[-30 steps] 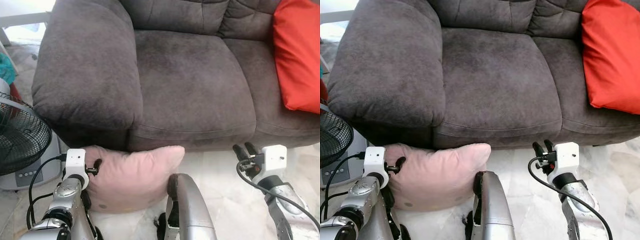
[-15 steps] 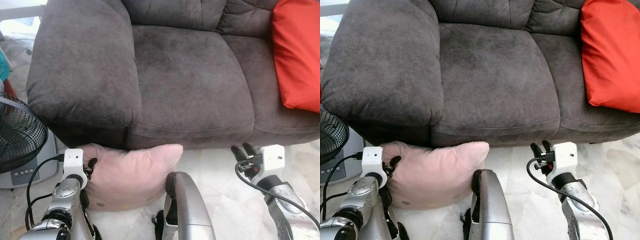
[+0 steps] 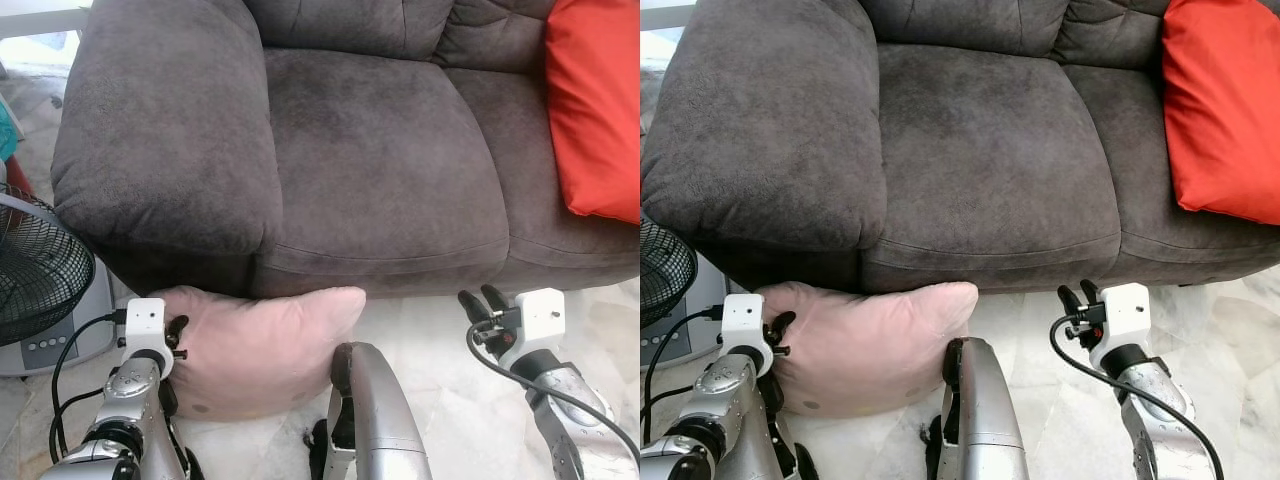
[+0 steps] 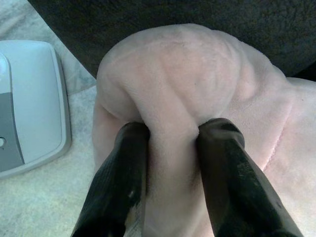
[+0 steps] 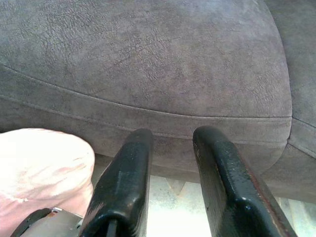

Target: Move the pillow to the sofa from floor

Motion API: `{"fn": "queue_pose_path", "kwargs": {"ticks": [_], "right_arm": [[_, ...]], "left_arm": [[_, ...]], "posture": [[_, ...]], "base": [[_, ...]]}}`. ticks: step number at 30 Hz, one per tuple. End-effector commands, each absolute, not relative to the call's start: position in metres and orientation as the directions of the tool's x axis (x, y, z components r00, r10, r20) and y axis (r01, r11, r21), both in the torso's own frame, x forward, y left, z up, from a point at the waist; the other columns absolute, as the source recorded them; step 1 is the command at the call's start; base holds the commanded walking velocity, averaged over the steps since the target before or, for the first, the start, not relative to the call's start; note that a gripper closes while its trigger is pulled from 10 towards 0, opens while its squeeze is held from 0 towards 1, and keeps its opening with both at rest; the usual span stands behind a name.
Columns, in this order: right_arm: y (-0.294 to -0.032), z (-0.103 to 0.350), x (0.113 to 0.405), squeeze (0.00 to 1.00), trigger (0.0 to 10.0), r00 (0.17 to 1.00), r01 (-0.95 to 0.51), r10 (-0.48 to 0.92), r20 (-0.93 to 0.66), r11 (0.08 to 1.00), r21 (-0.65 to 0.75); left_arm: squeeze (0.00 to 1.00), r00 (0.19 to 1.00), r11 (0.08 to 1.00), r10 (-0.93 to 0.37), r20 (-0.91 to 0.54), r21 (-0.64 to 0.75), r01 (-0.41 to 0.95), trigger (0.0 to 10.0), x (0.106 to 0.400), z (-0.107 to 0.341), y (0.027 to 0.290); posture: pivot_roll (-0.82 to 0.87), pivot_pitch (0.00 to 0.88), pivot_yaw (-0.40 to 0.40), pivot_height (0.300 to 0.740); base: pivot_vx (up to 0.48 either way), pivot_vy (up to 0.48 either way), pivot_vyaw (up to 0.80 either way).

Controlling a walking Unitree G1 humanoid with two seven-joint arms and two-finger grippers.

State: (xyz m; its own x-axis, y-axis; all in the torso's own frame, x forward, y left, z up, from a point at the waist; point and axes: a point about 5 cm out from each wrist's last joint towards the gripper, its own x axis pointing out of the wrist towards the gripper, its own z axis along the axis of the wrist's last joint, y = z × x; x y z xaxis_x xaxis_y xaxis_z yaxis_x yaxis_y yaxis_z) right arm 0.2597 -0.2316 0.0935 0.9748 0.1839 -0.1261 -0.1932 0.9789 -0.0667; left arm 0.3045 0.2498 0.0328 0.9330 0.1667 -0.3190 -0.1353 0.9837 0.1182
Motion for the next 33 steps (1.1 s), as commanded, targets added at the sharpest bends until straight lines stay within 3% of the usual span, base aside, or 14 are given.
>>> {"fn": "queue_pose_path", "kwargs": {"ticks": [1,28,29,33], "right_arm": [[-0.237,0.088,0.254,0.00,10.0,0.974,-0.175,0.163,-0.156,0.982,-0.067],[-0.227,0.078,0.260,0.00,10.0,0.976,-0.166,0.159,-0.146,0.985,-0.035],[-0.225,0.077,0.261,0.00,10.0,0.977,-0.163,0.157,-0.144,0.986,-0.029],[-0.221,0.075,0.262,0.00,10.0,0.978,-0.159,0.155,-0.140,0.987,-0.020]], "left_arm": [[0.00,0.917,0.983,0.181,-0.356,0.101,-0.155,0.0,0.296,0.022,0.249],[0.00,0.927,0.984,0.170,-0.335,0.115,-0.139,0.0,0.298,0.025,0.246],[0.00,0.929,0.980,0.193,-0.317,0.113,-0.165,10.0,0.298,0.025,0.246],[0.00,0.946,0.983,0.181,-0.270,0.078,-0.166,10.0,0.297,0.027,0.240]], "posture": [[-0.13,0.287,-0.270,0.504],[-0.09,0.263,-0.231,0.504],[-0.09,0.261,-0.221,0.504],[-0.08,0.260,-0.209,0.504]], "base": [[0.000,0.000,0.00],[0.000,0.000,0.00],[0.000,0.000,0.00],[0.000,0.000,0.00]]}}
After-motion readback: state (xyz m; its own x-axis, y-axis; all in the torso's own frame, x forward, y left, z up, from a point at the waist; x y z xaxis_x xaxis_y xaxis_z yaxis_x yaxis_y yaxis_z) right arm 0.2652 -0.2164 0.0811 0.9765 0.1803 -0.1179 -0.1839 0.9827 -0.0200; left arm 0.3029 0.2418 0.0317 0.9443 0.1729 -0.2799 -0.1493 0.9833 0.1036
